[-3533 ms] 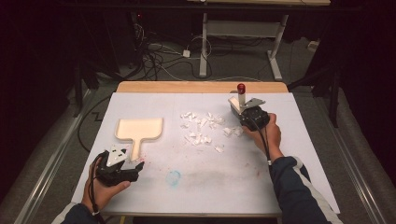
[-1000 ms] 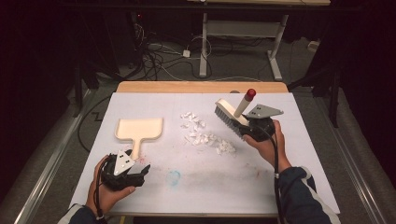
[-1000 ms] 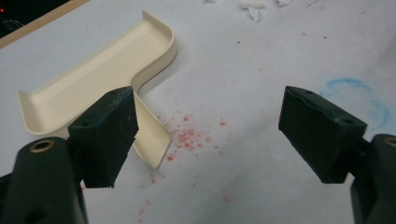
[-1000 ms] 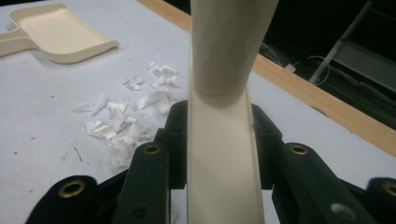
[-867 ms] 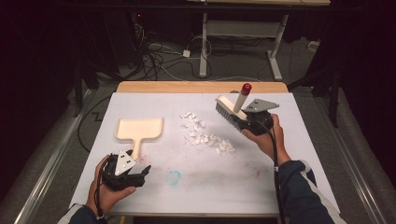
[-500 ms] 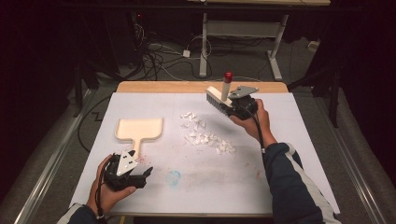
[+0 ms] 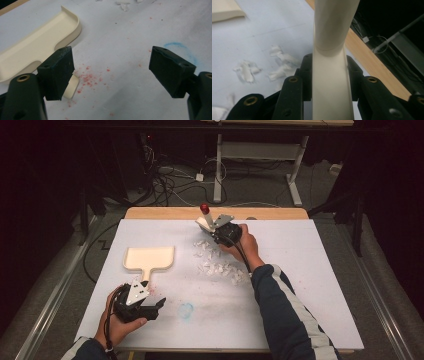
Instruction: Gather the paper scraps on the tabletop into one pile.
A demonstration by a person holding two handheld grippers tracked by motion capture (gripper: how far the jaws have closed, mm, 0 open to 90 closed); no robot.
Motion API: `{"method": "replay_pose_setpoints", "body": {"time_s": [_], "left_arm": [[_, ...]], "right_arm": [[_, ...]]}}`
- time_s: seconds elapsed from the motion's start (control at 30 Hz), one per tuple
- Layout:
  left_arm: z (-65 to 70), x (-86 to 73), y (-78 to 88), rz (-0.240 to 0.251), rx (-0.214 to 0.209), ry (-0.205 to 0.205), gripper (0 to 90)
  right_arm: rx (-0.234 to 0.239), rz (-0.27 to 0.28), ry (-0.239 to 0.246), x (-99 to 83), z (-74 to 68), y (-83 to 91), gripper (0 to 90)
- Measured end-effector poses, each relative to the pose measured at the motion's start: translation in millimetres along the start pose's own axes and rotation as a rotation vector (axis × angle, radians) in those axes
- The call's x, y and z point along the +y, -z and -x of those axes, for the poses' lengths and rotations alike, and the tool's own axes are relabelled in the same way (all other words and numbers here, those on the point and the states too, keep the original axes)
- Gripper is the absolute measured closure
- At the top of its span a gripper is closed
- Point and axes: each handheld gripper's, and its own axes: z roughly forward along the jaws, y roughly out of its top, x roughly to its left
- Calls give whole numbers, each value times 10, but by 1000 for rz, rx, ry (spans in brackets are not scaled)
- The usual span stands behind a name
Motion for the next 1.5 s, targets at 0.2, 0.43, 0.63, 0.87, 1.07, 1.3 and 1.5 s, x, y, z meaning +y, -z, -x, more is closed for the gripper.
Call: {"method": "replay_pose_setpoints", "body": {"time_s": [0.2,0.43,0.63,0.87,1.07,1.3,1.5], "left_arm": [[-11,-13,-11,-7,-3,8,193],[-1,-9,-14,-11,-7,-8,193],[10,-9,-9,-10,-9,-17,193],[37,-2,-1,-18,-10,-31,193],[64,1,-3,-26,-14,-40,193],[90,17,-5,-37,-15,-57,196],[62,16,-10,-34,-6,-43,196]], "right_arm": [[45,13,35,37,-139,-76,675],[112,39,84,-44,-254,-26,672],[207,68,164,-162,-303,150,670],[341,96,208,-324,-300,444,669],[404,87,287,-451,-313,723,671],[407,114,259,-597,-244,918,674],[350,155,200,-631,-176,976,676]]}}
